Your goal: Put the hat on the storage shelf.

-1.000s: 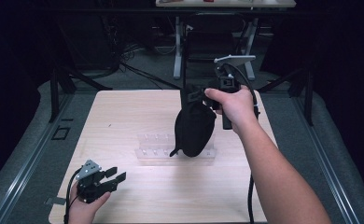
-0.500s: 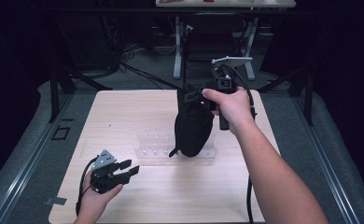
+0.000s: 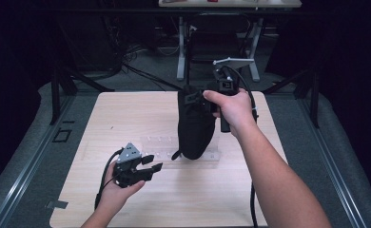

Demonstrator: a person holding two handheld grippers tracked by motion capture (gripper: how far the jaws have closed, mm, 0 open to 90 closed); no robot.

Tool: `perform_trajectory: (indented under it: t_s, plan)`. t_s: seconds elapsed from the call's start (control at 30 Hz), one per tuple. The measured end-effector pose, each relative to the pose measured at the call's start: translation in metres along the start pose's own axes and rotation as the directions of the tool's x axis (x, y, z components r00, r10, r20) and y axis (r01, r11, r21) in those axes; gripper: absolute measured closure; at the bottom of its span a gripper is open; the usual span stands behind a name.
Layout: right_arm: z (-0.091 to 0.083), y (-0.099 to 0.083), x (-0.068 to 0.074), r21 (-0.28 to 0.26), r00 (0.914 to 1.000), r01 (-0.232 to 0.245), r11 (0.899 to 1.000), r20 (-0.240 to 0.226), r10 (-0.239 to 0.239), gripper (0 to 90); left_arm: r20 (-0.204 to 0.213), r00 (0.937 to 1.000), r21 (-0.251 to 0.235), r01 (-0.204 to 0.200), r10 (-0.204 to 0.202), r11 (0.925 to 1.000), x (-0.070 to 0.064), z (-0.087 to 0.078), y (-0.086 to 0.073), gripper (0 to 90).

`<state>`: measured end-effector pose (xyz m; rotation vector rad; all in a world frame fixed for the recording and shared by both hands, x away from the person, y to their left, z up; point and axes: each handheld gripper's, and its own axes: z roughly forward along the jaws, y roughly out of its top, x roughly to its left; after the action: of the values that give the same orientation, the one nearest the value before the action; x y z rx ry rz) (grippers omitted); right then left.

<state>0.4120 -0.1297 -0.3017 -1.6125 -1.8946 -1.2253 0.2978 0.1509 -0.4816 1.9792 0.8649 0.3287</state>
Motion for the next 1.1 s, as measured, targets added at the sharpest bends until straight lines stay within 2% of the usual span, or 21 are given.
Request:
perform_trajectory:
  t_s: [0.2, 0.4, 0.57, 0.7, 0.87, 0.97, 1.1]
  plan:
    - [0.002, 0.0, 0.001, -0.001, 1.0, 0.0, 1.0, -0.007, 0.0, 87.8, 0.016, 0.9992, 0.009, -0.036, 0.036, 0.9993, -0.009, 0.009, 0.014, 55.6]
    - [0.006, 0.0, 0.003, 0.001, 0.9999, 0.004, 1.0, -0.012, -0.004, 87.7, 0.012, 0.9981, 0.025, -0.061, 0.061, 0.9978, -0.016, 0.021, 0.021, 59.2]
    - [0.008, 0.0, 0.004, 0.001, 0.9998, 0.007, 1.0, -0.017, -0.007, 87.5, 0.014, 0.9975, 0.039, -0.07, 0.07, 0.9968, -0.017, 0.027, 0.024, 67.4]
    - [0.009, 0.0, 0.005, 0.0, 0.9998, 0.01, 1.0, -0.017, -0.01, 87.5, -0.004, 0.9965, 0.041, -0.083, 0.083, 0.9957, -0.018, 0.031, 0.024, 73.5]
    - [0.008, 0.0, 0.005, -0.003, 0.9998, 0.007, 1.0, -0.018, -0.007, 87.2, -0.031, 0.9911, 0.037, -0.128, 0.129, 0.9911, -0.023, 0.033, 0.024, 80.3]
    - [0.008, 0.0, 0.005, -0.006, 0.9997, 0.008, 1.0, -0.022, -0.008, 85.5, -0.043, 0.9879, 0.04, -0.147, 0.149, 0.9883, -0.024, 0.033, 0.023, 82.1]
    - [0.007, -0.001, 0.006, -0.017, 0.9995, 0.016, 1.0, -0.027, -0.016, 81.1, -0.047, 0.9868, 0.044, -0.153, 0.155, 0.9872, -0.024, 0.033, 0.024, 82.8]
